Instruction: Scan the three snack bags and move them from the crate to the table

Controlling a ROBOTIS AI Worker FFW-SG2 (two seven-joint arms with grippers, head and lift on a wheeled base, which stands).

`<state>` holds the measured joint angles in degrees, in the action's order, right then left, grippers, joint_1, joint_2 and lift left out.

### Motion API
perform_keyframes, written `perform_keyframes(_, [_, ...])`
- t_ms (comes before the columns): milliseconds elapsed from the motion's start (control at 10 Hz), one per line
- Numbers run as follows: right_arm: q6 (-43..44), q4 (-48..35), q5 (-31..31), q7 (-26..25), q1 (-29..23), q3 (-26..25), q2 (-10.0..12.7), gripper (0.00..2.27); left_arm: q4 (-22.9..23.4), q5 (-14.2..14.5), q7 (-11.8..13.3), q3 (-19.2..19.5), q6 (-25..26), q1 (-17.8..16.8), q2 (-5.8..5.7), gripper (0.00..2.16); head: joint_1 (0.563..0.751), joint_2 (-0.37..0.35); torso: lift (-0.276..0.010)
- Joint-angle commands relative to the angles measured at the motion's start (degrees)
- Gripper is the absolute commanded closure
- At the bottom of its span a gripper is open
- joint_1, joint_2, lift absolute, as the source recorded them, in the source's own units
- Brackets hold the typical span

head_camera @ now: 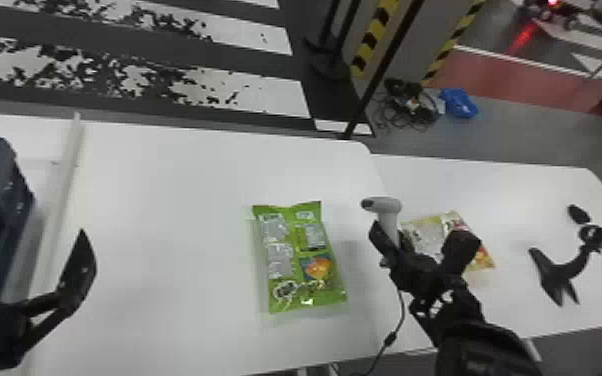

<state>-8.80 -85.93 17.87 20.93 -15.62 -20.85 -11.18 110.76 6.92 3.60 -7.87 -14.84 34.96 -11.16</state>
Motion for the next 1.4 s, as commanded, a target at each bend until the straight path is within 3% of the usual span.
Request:
perform_keyframes(0, [-1.53,-10.22,2.87,-0.54,-6.26,-0.07,2.75,2.24,-0.98,-0.07,0.0,-0.92,0.22,-0.95,0.0,0.04,0.695,-0.344,-0.062])
perform_keyframes(100, [-2.06,-14.88,3.57,-0.54,-9.16,0.63,4.5,2.24,-1.69,-0.07,0.0,-1.35,0.22,-1.39,0.0,0.04,0.695,-0.332,-0.062])
perform_keyframes(300, [-3.46,-18.57,3.93,-0.71,-11.09,3.97,5.47,2.24,-2.3,-0.07,0.0,-1.79,0.57,-1.92,-0.09,0.04,0.695,-0.291,-0.062])
perform_keyframes(600, [-5.4,-15.05,-2.84,-3.61,-6.26,9.68,5.38,2.24,-2.3,0.02,0.0,-1.79,1.09,-2.09,-0.35,0.04,0.695,-0.222,-0.062])
perform_keyframes(900, [-5.4,-6.88,-6.62,-3.79,-0.02,10.83,4.94,2.24,-2.13,0.37,-0.44,-0.39,1.09,-2.0,-0.44,0.04,0.695,-0.174,-0.062])
perform_keyframes(1300, [-6.45,-8.64,-6.88,-4.67,-1.16,14.52,4.86,2.24,-2.57,0.37,-0.52,-0.04,3.2,-3.15,-0.18,0.04,0.695,-0.144,-0.062])
